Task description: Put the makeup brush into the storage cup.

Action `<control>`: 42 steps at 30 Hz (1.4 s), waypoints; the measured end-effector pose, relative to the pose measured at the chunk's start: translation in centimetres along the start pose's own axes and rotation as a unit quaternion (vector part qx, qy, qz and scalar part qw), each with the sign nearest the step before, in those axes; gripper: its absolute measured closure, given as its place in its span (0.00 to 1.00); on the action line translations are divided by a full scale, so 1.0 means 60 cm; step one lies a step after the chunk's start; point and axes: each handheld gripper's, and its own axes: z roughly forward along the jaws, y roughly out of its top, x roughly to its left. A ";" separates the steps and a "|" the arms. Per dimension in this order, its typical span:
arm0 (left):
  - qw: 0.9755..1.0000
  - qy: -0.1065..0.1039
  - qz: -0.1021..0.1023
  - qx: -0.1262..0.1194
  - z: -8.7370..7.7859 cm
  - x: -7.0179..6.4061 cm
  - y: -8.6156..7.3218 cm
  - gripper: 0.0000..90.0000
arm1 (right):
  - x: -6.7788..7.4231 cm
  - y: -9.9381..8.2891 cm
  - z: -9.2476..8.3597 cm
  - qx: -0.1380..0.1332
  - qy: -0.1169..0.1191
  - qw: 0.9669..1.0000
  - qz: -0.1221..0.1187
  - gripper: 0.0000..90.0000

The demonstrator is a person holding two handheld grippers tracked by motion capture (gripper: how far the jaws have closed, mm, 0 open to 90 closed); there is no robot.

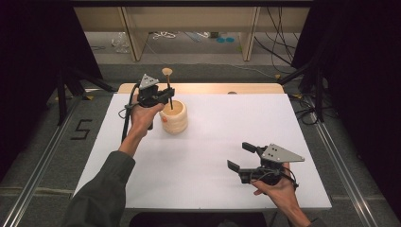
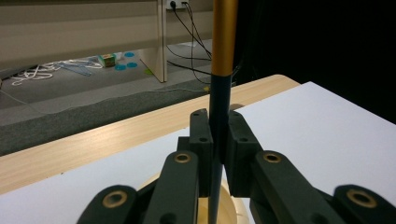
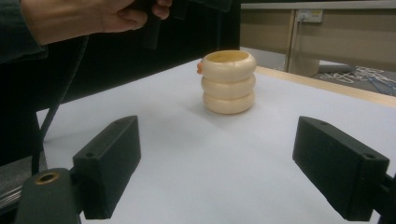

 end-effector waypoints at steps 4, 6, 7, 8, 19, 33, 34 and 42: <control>1.000 0.004 0.001 0.002 0.008 0.002 0.001 0.92 | 0.002 0.000 -0.001 0.007 0.003 1.000 0.010 0.18; 1.000 0.007 -0.001 0.002 0.011 0.003 0.000 0.92 | 0.002 0.000 -0.001 0.007 0.004 1.000 0.011 0.18; 1.000 0.008 0.000 0.002 0.014 0.004 -0.002 0.92 | 0.002 0.000 -0.001 0.007 0.004 1.000 0.010 0.18; 1.000 0.010 0.001 0.003 0.016 0.004 -0.003 0.92 | 0.002 0.000 0.000 0.008 0.007 1.000 0.012 0.18; 1.000 0.015 -0.004 0.003 0.028 0.008 -0.009 0.92 | 0.002 -0.001 0.000 0.008 0.013 1.000 0.016 0.18; 1.000 0.020 -0.008 0.009 0.044 0.008 -0.020 0.92 | 0.002 -0.001 -0.001 0.008 0.012 1.000 0.014 0.18; 1.000 0.020 -0.007 0.010 0.045 0.008 -0.021 0.92 | 0.002 0.000 -0.003 0.017 0.012 1.000 0.014 0.18; 1.000 0.023 -0.013 0.010 0.049 0.010 -0.028 0.92 | 0.002 -0.001 0.000 0.006 0.016 1.000 0.017 0.18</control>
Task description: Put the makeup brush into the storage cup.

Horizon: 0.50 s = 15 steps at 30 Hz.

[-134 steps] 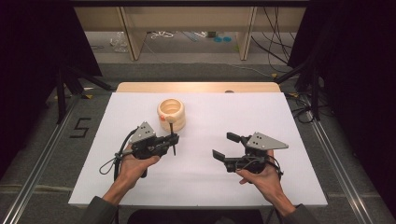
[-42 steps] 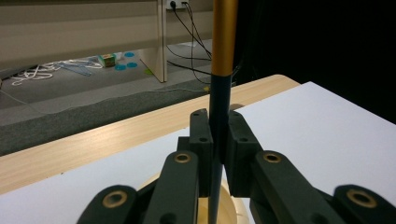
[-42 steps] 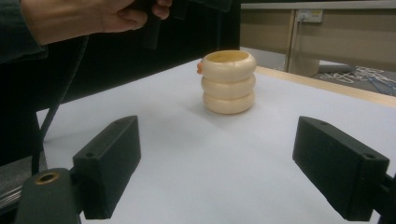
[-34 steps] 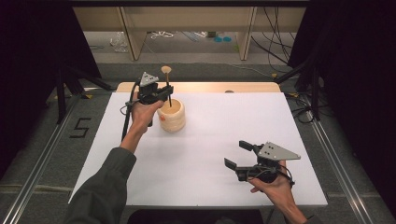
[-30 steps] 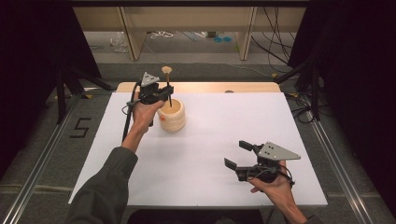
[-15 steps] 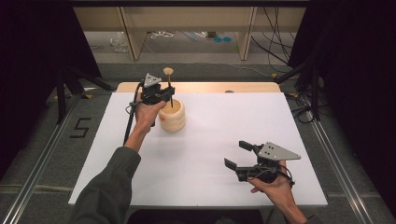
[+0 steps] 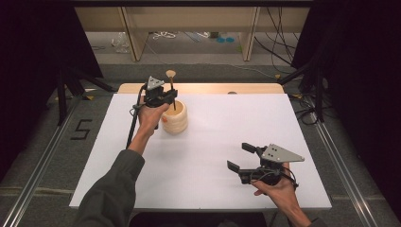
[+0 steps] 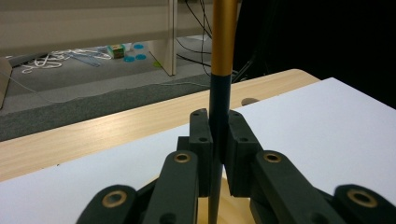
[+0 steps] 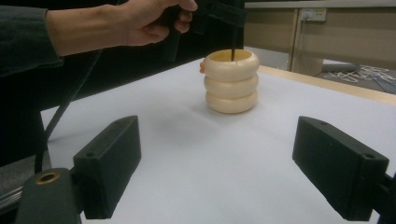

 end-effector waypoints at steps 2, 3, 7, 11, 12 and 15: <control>1.000 0.000 -0.001 0.000 0.001 0.001 -0.002 0.92 | 0.000 0.000 -0.001 0.002 0.001 1.000 -0.001 0.18; 1.000 0.000 -0.002 0.000 0.002 0.001 -0.004 0.92 | 0.000 0.000 0.000 0.002 0.001 1.000 -0.001 0.18; 1.000 -0.001 -0.006 0.003 0.005 0.000 -0.010 0.92 | 0.000 -0.001 0.001 -0.001 0.002 1.000 0.003 0.18; 1.000 -0.002 -0.005 0.008 0.007 0.000 -0.013 0.92 | -0.003 0.001 -0.001 0.001 -0.006 1.000 -0.011 0.18; 1.000 -0.003 -0.010 0.009 0.007 0.000 -0.014 0.91 | -0.001 0.001 -0.002 0.008 -0.004 1.000 -0.002 0.18; 1.000 -0.006 -0.004 0.013 0.009 0.001 -0.015 0.70 | -0.001 0.000 -0.002 0.007 -0.005 1.000 -0.001 0.18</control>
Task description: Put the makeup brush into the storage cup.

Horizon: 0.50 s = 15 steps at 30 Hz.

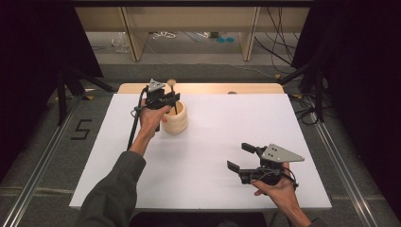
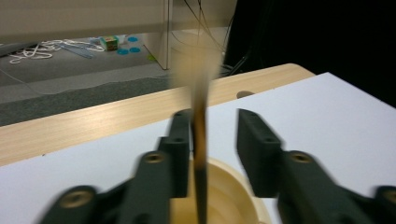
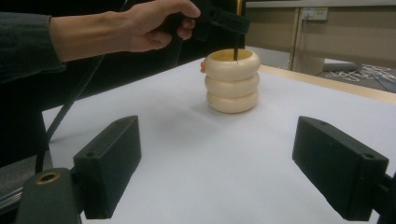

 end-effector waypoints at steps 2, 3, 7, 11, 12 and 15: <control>1.000 0.006 0.002 0.001 0.001 0.000 -0.001 0.56 | -0.001 0.000 0.000 -0.003 -0.001 1.000 -0.005 0.18; 1.000 0.008 0.003 0.003 0.001 0.001 -0.001 0.50 | -0.002 0.000 0.001 -0.006 -0.002 1.000 -0.010 0.18; 1.000 0.019 0.006 0.012 -0.004 0.003 -0.001 0.36 | 0.000 0.000 0.000 0.000 0.000 1.000 0.000 0.18; 1.000 0.021 0.004 0.013 -0.012 0.008 0.000 0.32 | -0.001 0.000 0.000 0.000 -0.001 1.000 0.000 0.18; 1.000 0.020 0.002 0.013 -0.015 0.008 0.000 0.32 | -0.001 0.000 0.000 0.000 -0.001 1.000 0.000 0.18; 1.000 0.019 0.000 0.015 -0.024 0.011 -0.002 0.31 | -0.002 0.000 0.000 0.000 -0.001 1.000 0.000 0.18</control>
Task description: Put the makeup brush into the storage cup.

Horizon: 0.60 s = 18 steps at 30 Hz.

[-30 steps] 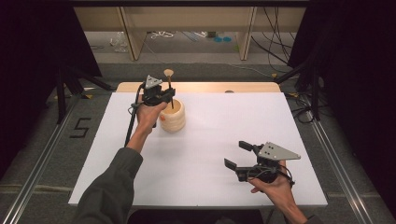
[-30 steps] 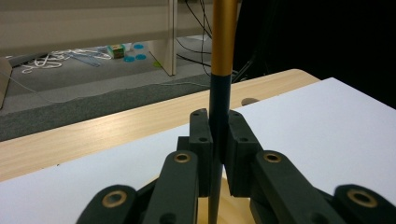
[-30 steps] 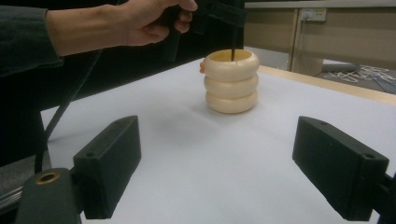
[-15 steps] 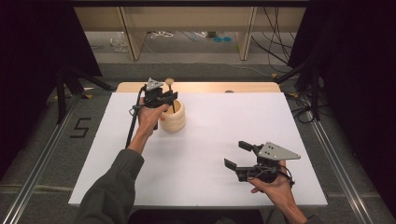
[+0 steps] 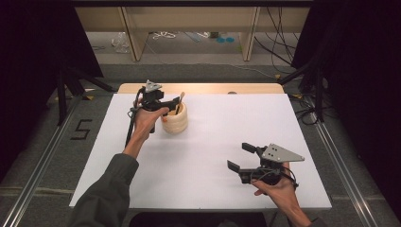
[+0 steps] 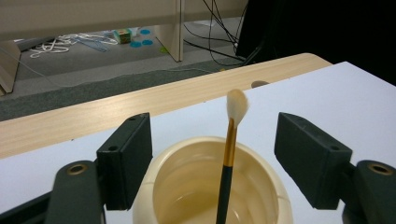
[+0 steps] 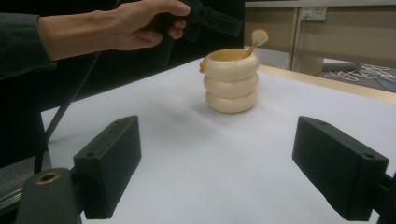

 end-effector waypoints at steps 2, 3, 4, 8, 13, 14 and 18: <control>1.000 -0.004 -0.008 -0.004 -0.006 0.003 -0.001 0.31 | 0.000 0.000 0.000 0.000 0.000 1.000 0.000 0.18; 1.000 -0.005 -0.010 -0.006 -0.009 0.004 -0.002 0.31 | 0.000 0.000 0.000 0.000 0.000 1.000 0.001 0.18; 1.000 -0.006 -0.013 -0.007 -0.013 0.005 -0.002 0.31 | 0.000 0.000 0.000 0.000 0.000 1.000 0.001 0.18; 1.000 -0.014 -0.015 -0.013 -0.027 0.009 -0.003 0.29 | 0.000 -0.001 0.002 -0.004 0.004 1.000 0.005 0.18; 1.000 -0.024 -0.011 -0.016 -0.041 0.001 -0.005 0.28 | 0.000 0.000 0.002 -0.004 0.003 1.000 0.003 0.18; 0.999 -0.027 -0.007 -0.016 -0.044 -0.001 -0.005 0.28 | 0.000 0.000 0.002 -0.004 0.003 1.000 0.003 0.18; 0.999 -0.036 -0.009 -0.022 -0.053 -0.005 -0.007 0.27 | 0.000 0.000 0.000 -0.001 -0.002 1.000 0.001 0.18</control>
